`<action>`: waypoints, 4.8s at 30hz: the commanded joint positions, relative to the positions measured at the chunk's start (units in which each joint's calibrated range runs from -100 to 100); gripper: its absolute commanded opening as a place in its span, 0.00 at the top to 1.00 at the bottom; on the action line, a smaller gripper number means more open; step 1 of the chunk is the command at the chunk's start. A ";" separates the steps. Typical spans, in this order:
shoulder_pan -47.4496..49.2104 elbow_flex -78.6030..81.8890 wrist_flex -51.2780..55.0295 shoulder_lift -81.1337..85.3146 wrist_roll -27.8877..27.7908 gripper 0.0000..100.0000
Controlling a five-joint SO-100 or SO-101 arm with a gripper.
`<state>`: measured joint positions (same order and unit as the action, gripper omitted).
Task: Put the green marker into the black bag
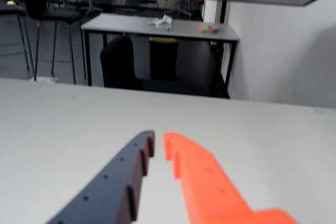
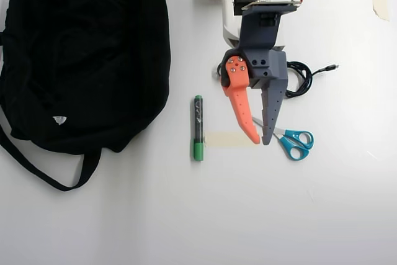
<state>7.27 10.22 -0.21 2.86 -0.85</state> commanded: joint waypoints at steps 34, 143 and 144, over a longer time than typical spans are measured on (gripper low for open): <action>-3.31 -3.66 34.24 4.60 0.23 0.98; -7.72 -22.08 74.46 -19.46 -3.50 0.69; -7.72 -23.07 74.55 -20.37 -3.50 0.69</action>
<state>-0.96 -6.37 73.89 -15.23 -4.08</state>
